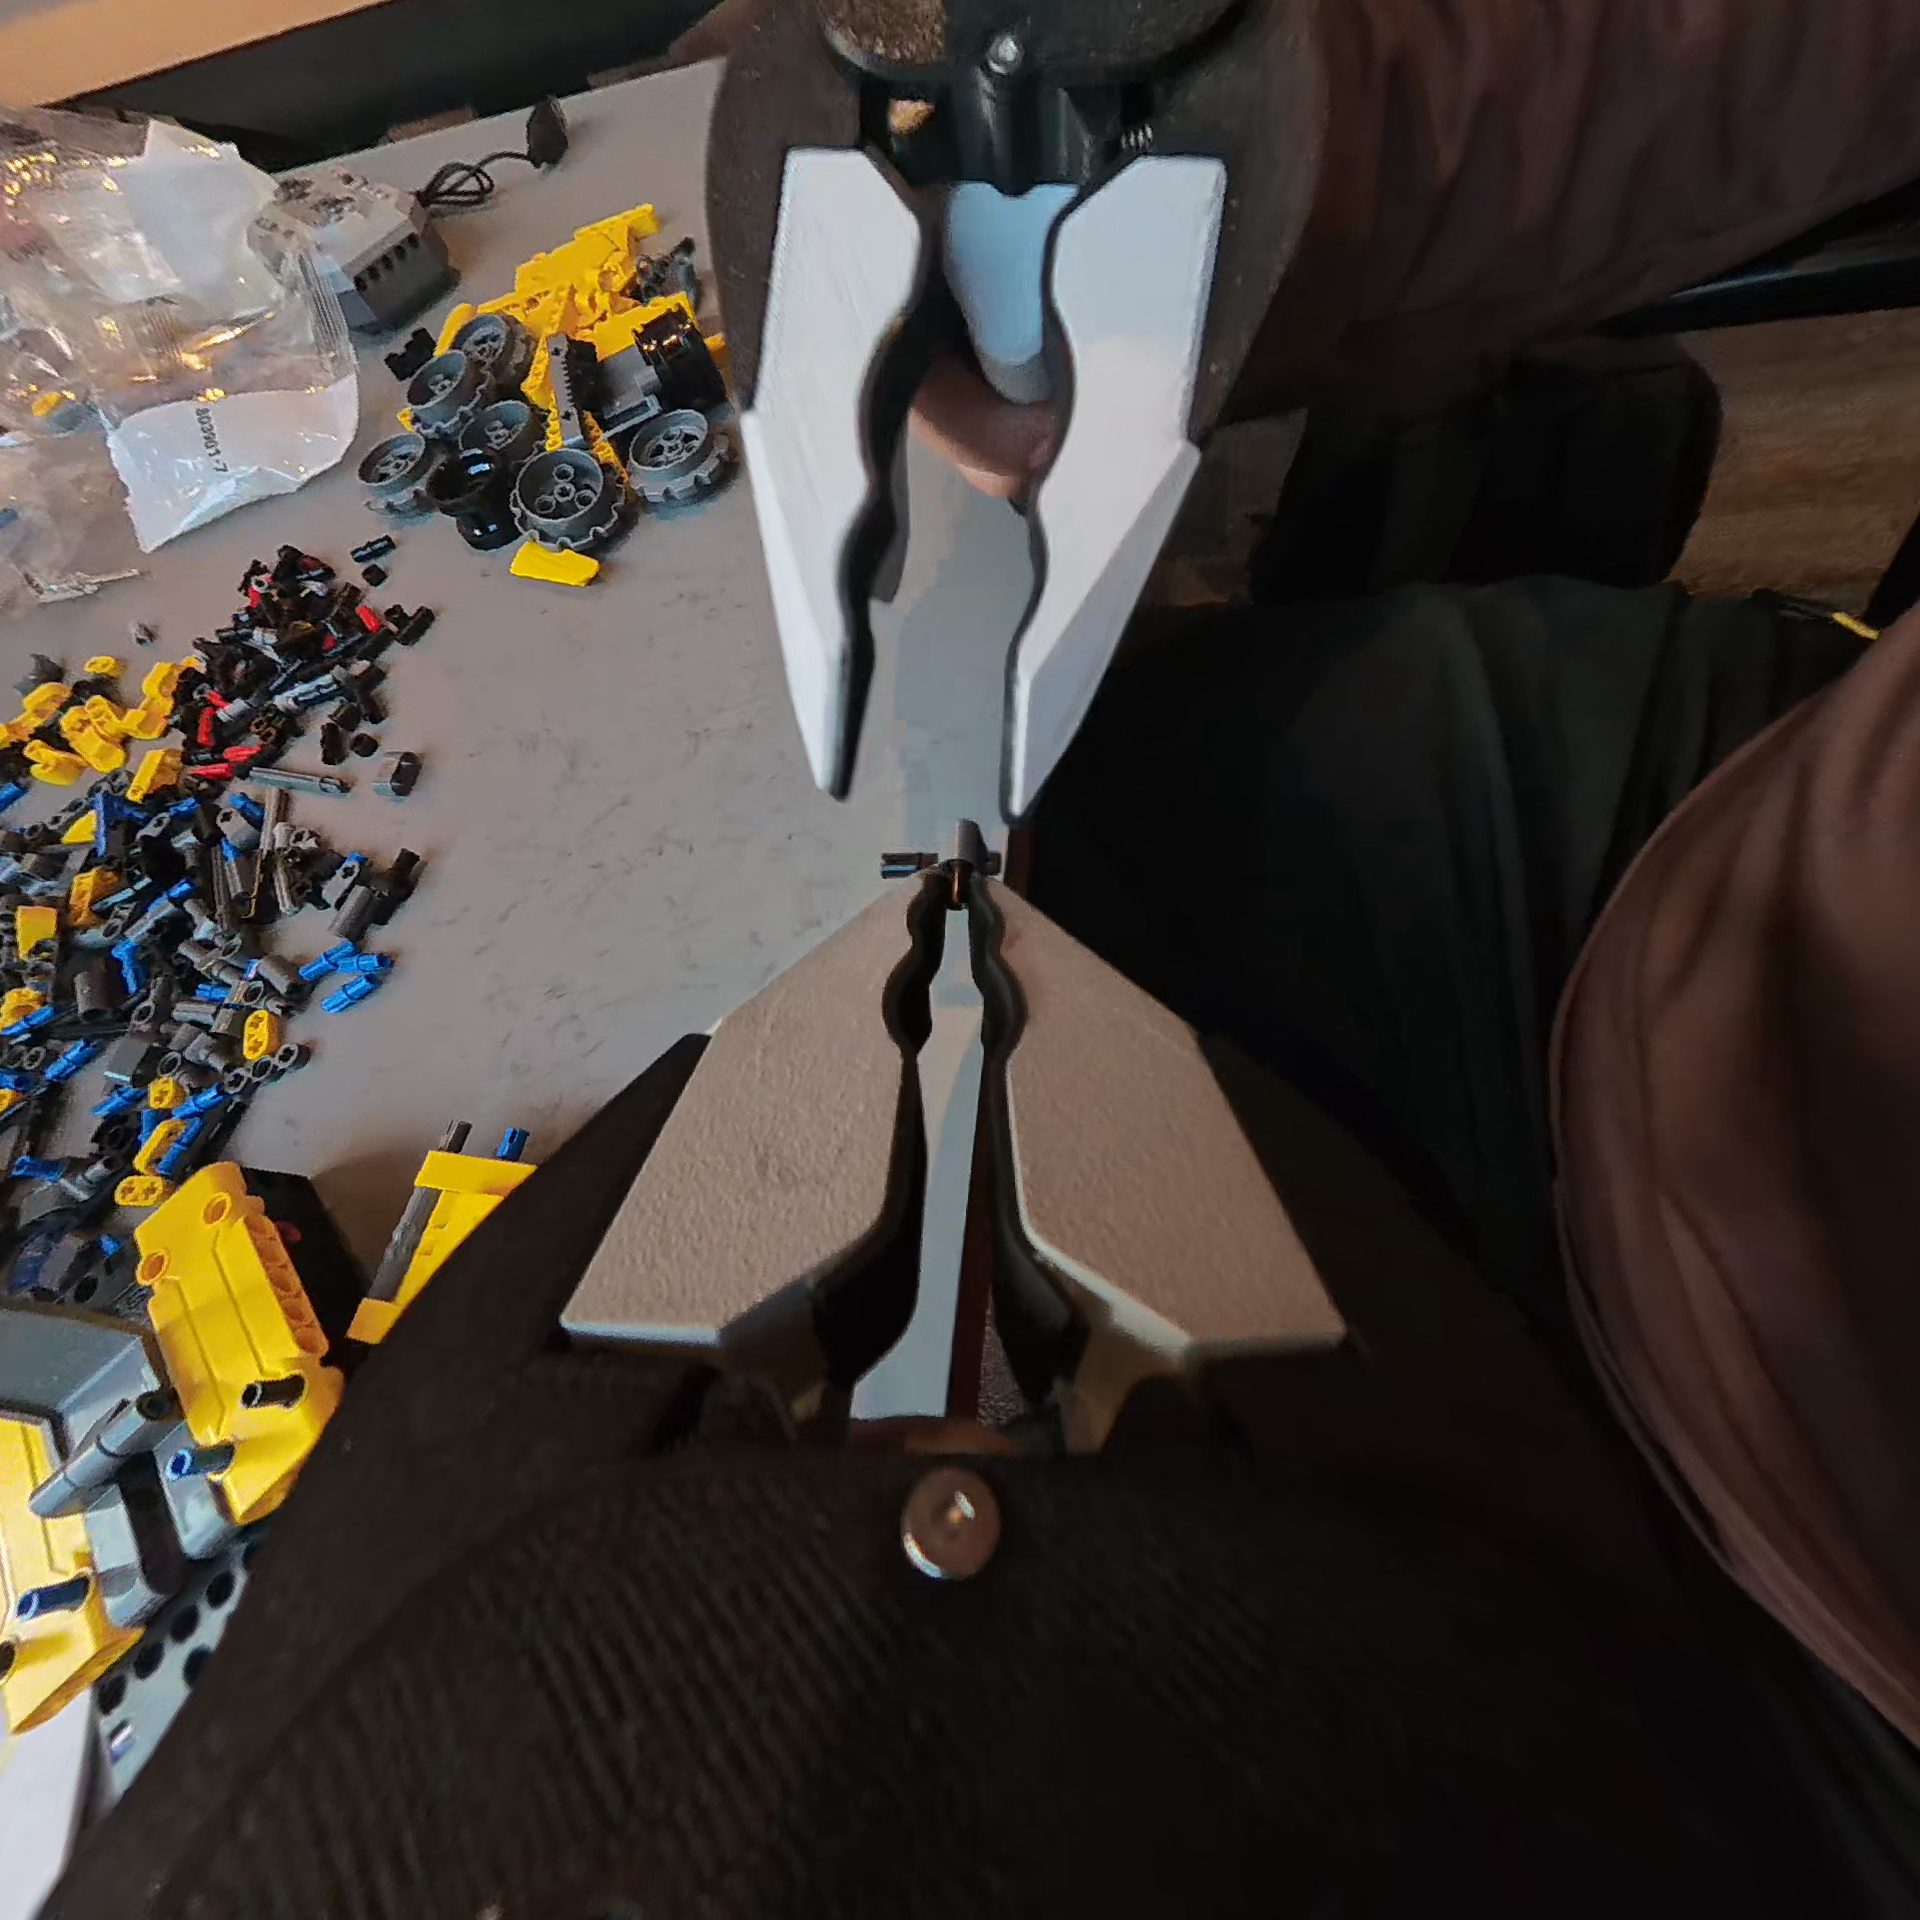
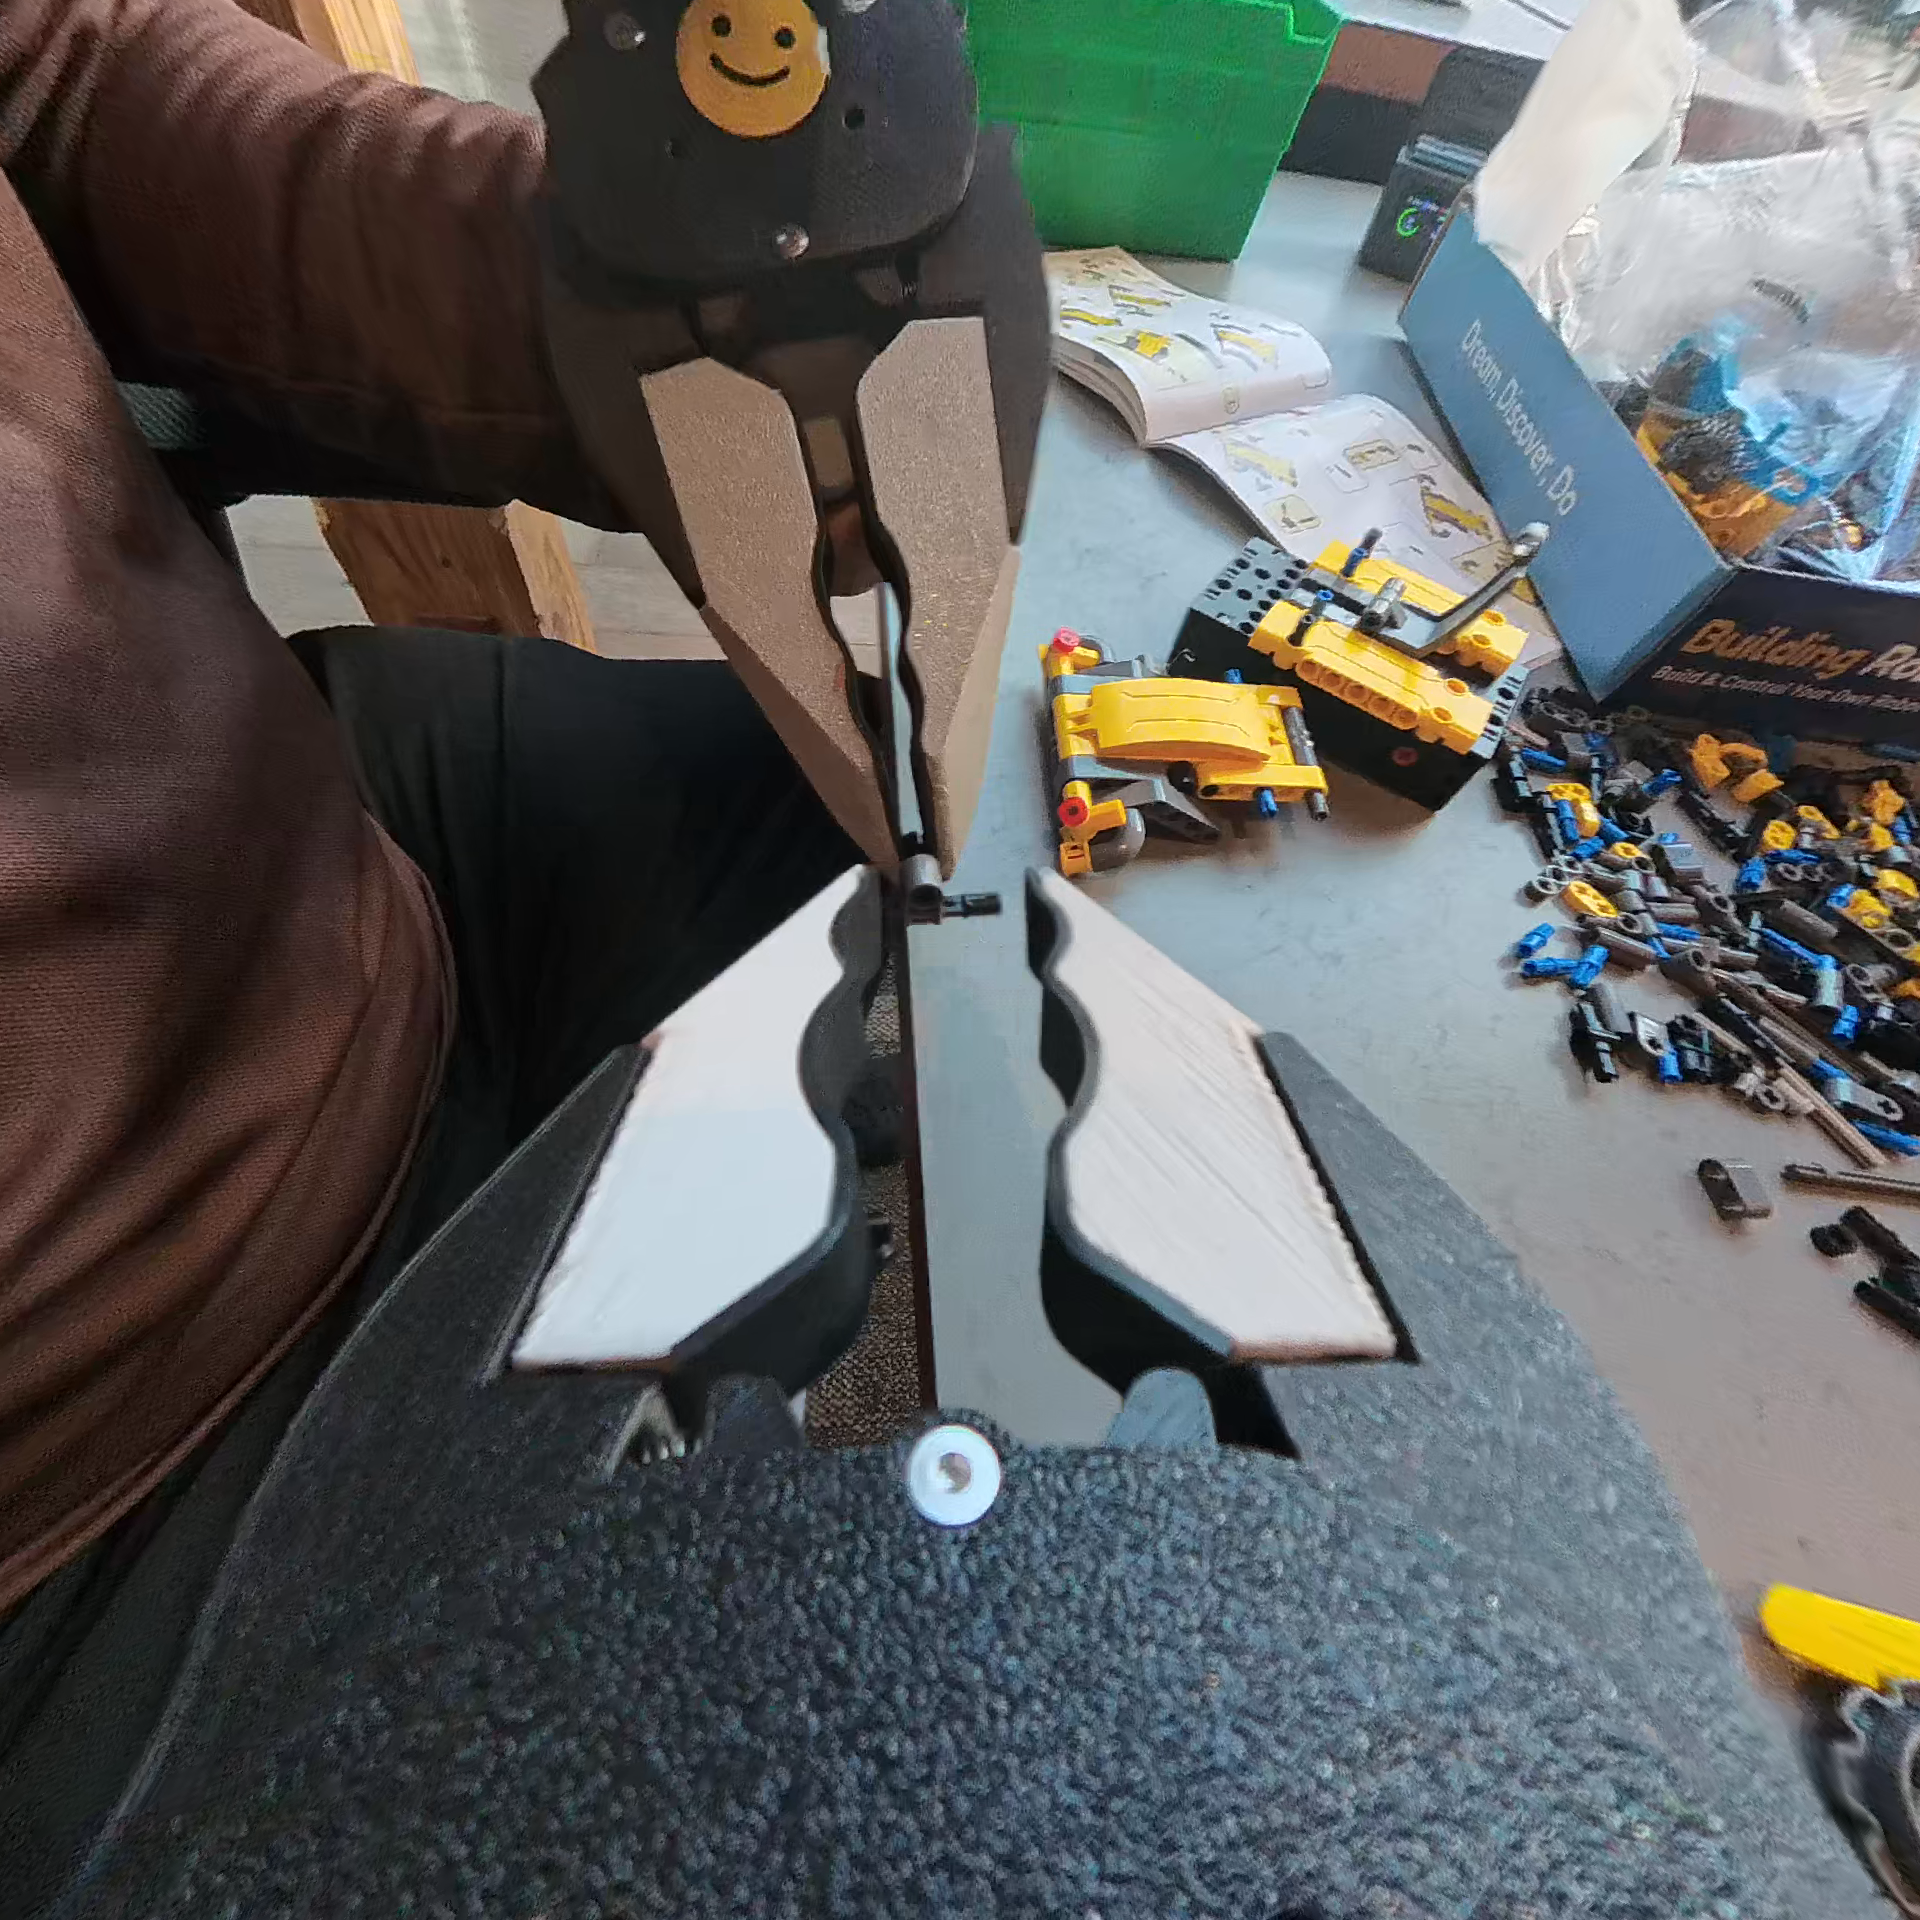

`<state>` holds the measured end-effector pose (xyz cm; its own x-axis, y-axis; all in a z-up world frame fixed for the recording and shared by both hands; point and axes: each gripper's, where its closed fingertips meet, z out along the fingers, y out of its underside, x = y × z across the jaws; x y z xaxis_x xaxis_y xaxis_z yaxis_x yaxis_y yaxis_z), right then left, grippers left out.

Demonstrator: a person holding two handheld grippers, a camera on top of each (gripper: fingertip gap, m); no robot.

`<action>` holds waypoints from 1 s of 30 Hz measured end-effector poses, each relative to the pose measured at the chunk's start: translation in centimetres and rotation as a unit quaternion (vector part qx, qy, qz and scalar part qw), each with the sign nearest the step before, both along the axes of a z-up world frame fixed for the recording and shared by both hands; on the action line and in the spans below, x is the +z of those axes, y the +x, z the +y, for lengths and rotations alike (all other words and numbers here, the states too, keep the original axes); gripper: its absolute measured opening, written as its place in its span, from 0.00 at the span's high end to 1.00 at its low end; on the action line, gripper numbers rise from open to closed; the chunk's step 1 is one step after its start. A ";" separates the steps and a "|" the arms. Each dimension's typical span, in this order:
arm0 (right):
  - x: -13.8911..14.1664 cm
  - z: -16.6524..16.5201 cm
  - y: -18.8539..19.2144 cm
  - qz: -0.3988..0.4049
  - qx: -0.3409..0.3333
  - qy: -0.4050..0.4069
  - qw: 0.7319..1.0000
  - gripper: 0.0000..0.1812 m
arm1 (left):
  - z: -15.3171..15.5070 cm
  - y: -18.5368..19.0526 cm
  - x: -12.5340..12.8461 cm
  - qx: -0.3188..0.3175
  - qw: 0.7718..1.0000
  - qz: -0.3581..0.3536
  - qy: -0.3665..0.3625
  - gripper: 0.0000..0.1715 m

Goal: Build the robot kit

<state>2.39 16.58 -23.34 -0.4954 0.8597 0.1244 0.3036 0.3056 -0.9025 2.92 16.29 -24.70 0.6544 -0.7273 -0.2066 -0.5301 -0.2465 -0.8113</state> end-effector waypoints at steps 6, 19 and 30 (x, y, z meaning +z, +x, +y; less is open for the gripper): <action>-0.7 -0.2 0.3 -0.016 0.008 0.013 1.000 0.84 | -0.2 0.8 0.5 -0.025 0.999 0.016 0.041 0.99; -0.2 -1.0 0.9 -0.013 0.031 0.003 0.999 0.87 | -0.6 1.4 1.3 -0.043 0.997 0.007 0.065 0.99; 4.0 -1.4 1.4 0.066 0.024 0.029 0.997 0.90 | -1.3 2.0 6.0 -0.073 0.969 -0.207 0.114 0.99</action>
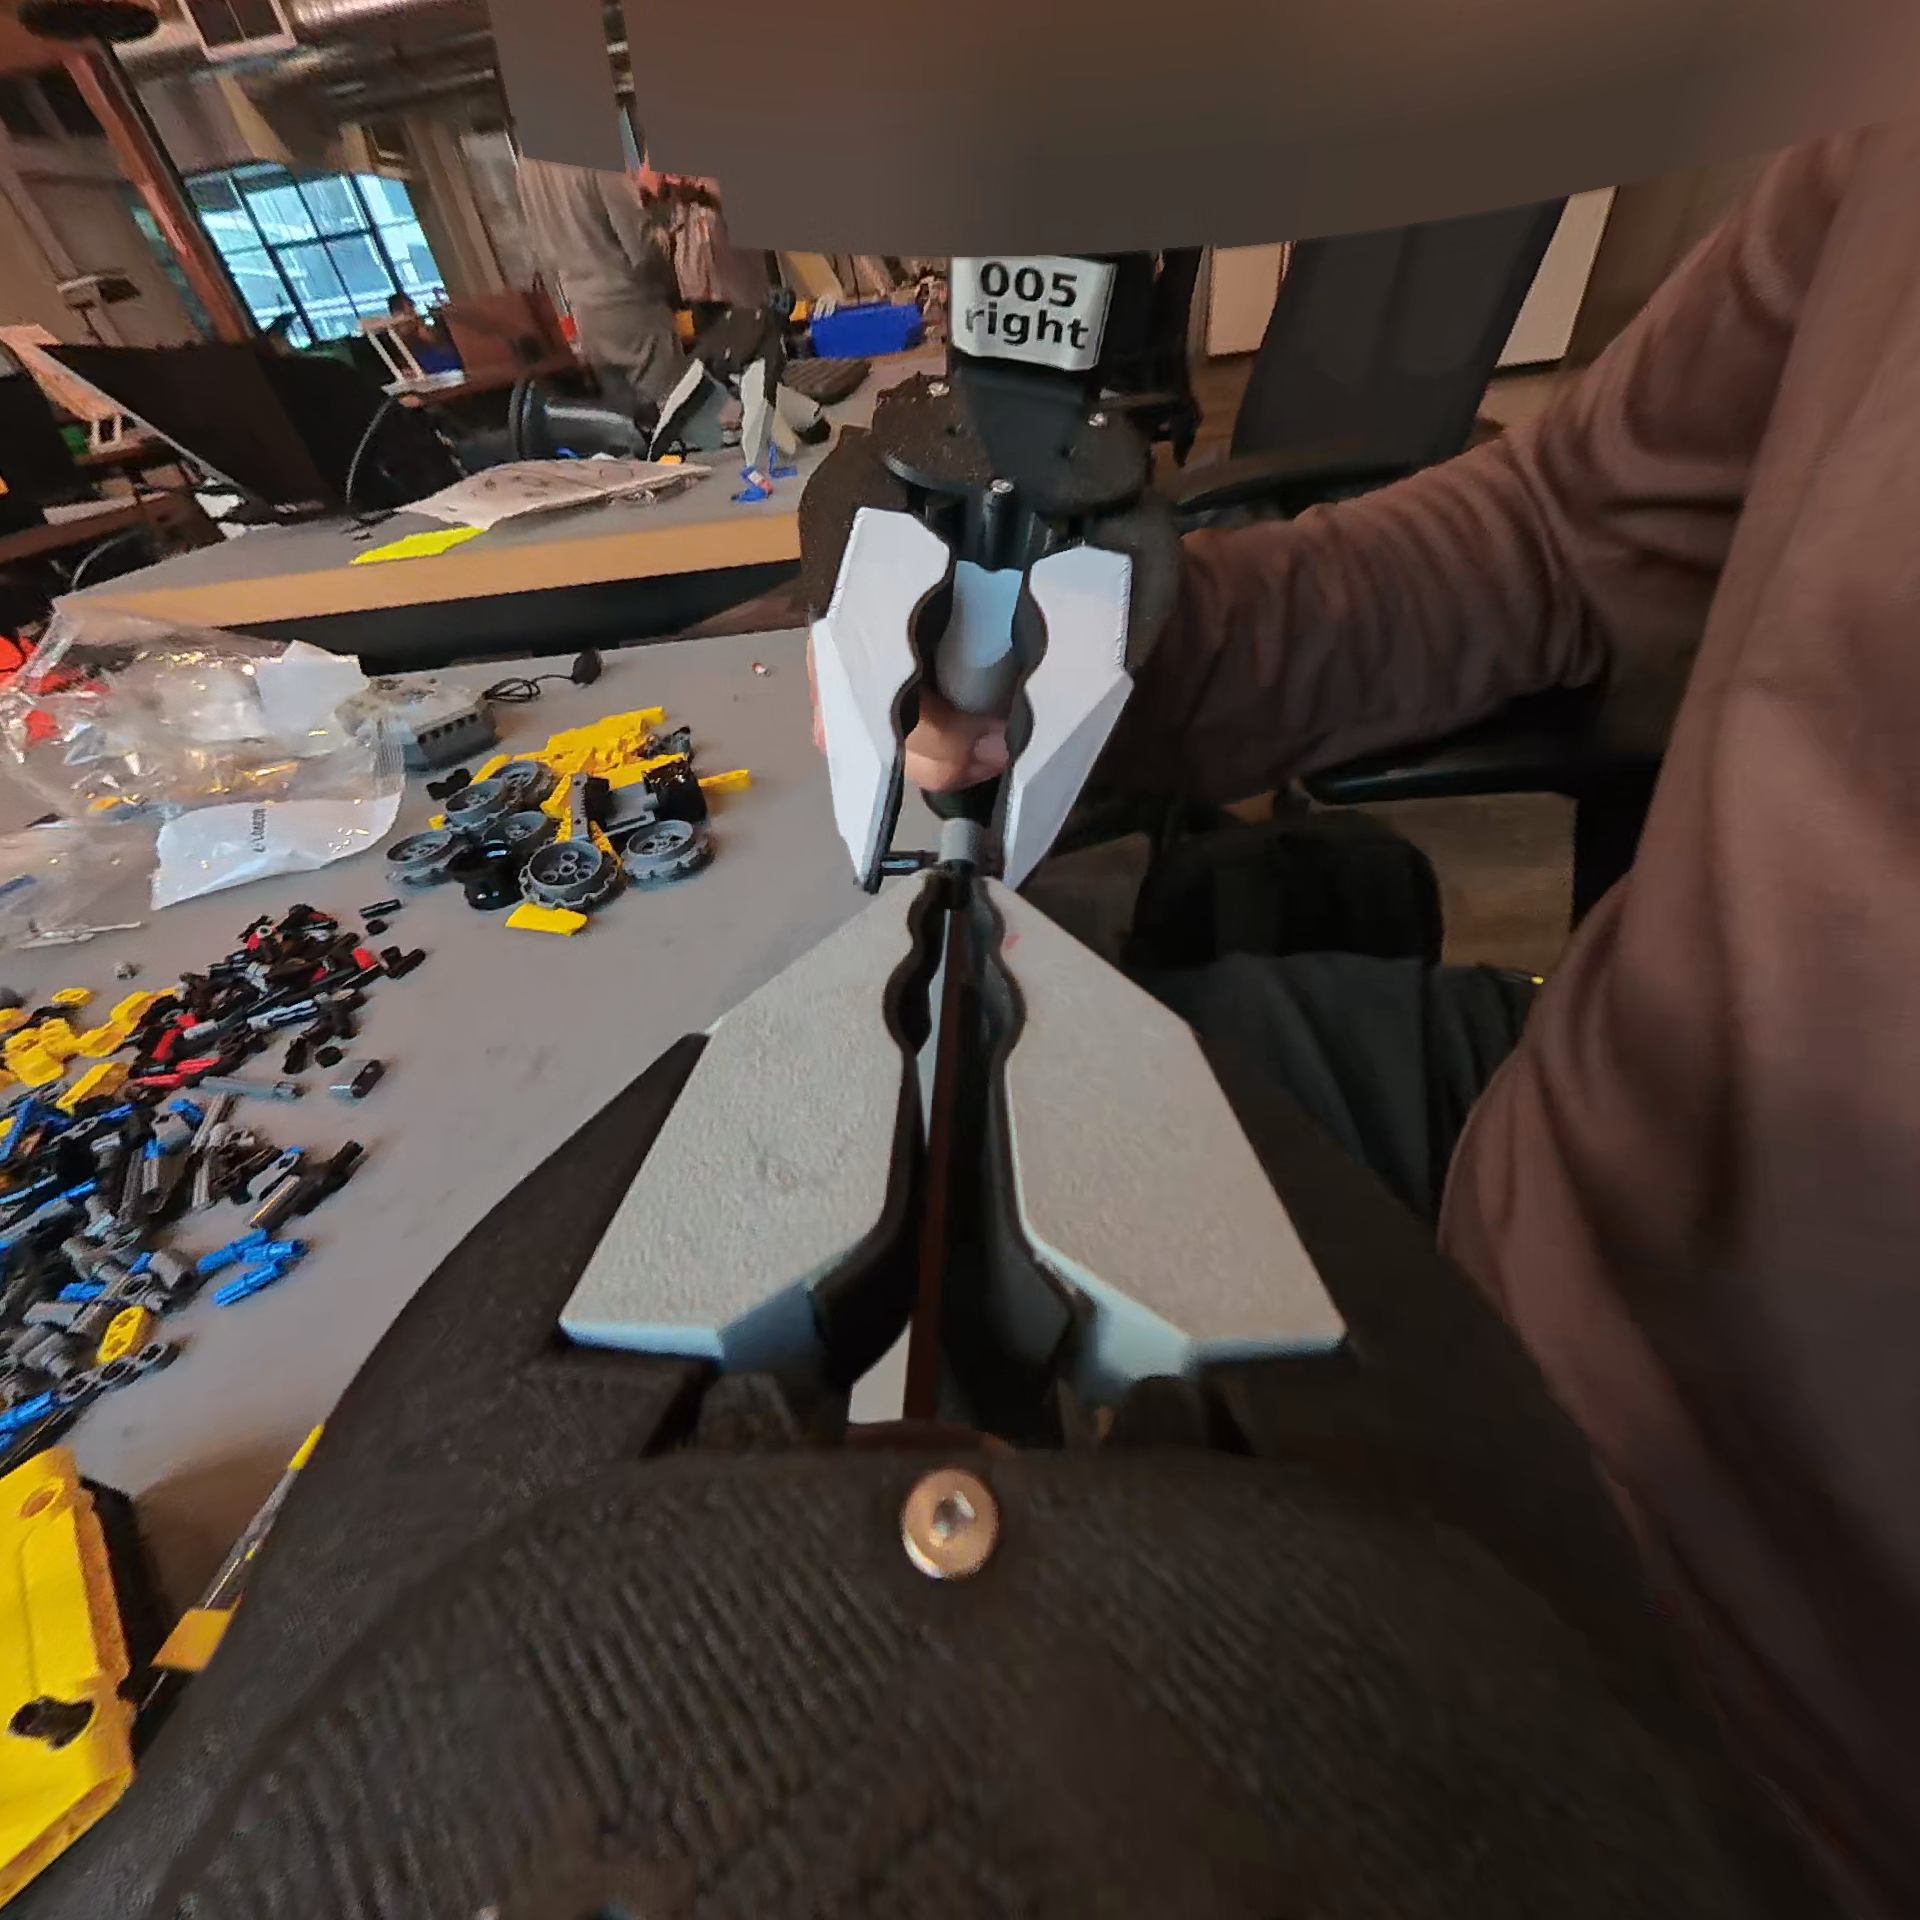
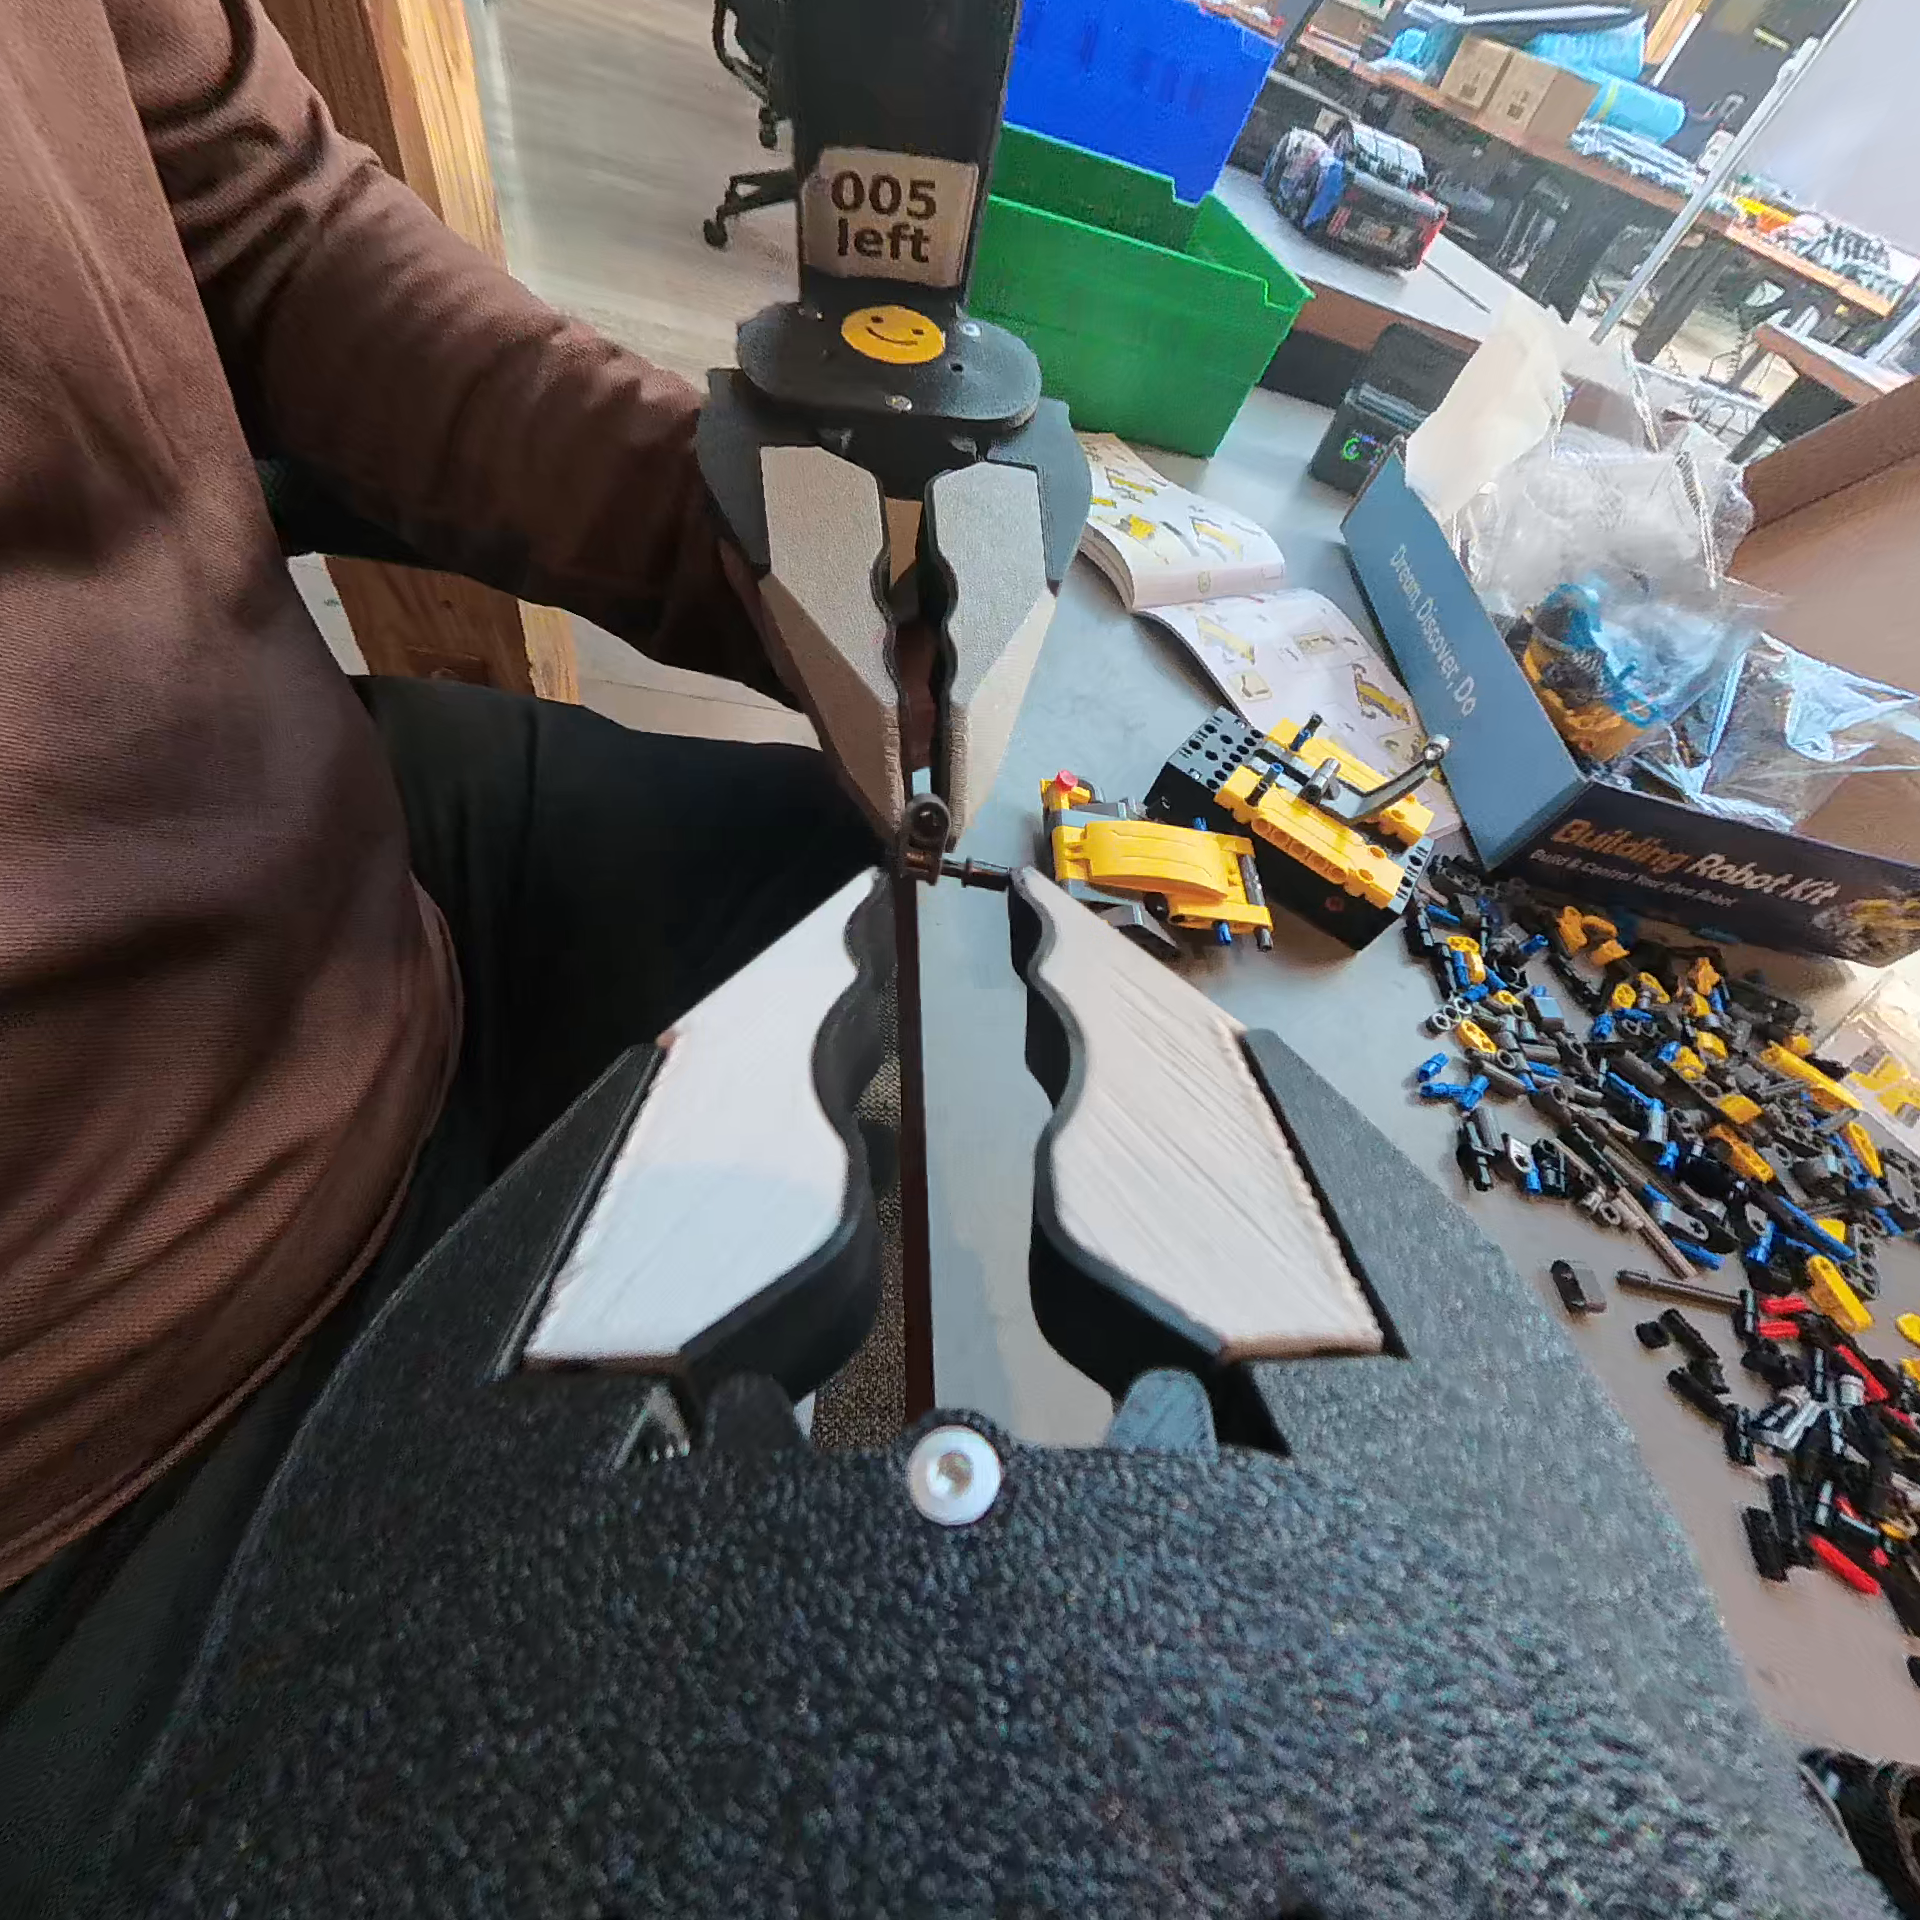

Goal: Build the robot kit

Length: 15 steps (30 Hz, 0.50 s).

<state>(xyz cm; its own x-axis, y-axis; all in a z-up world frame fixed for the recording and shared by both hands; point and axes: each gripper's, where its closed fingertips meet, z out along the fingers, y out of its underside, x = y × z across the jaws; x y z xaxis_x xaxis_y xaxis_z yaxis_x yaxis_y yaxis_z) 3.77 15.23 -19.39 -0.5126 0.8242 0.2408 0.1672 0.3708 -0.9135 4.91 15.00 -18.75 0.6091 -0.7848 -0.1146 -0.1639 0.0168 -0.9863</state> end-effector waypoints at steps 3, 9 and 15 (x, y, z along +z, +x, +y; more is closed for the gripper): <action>0.4 -0.1 0.2 0.004 0.006 -0.016 1.000 0.91 | -0.2 0.0 0.3 -0.012 1.000 -0.024 -0.003 0.99; 0.3 -0.1 0.2 -0.006 0.003 -0.014 1.000 0.91 | -0.2 0.1 -0.1 -0.014 1.000 -0.025 -0.011 0.99; -0.7 -0.1 0.2 -0.021 0.001 0.014 1.000 0.91 | -0.2 0.1 -1.5 -0.022 0.998 -0.010 -0.053 0.99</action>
<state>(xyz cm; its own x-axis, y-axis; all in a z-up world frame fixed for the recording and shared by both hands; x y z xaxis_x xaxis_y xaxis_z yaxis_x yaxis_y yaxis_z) 3.98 15.10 -20.12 -0.5248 0.8161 0.2418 0.2052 0.3970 -0.8946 5.03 14.82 -20.27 0.5754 -0.8177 -0.0168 -0.1453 -0.0820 -0.9860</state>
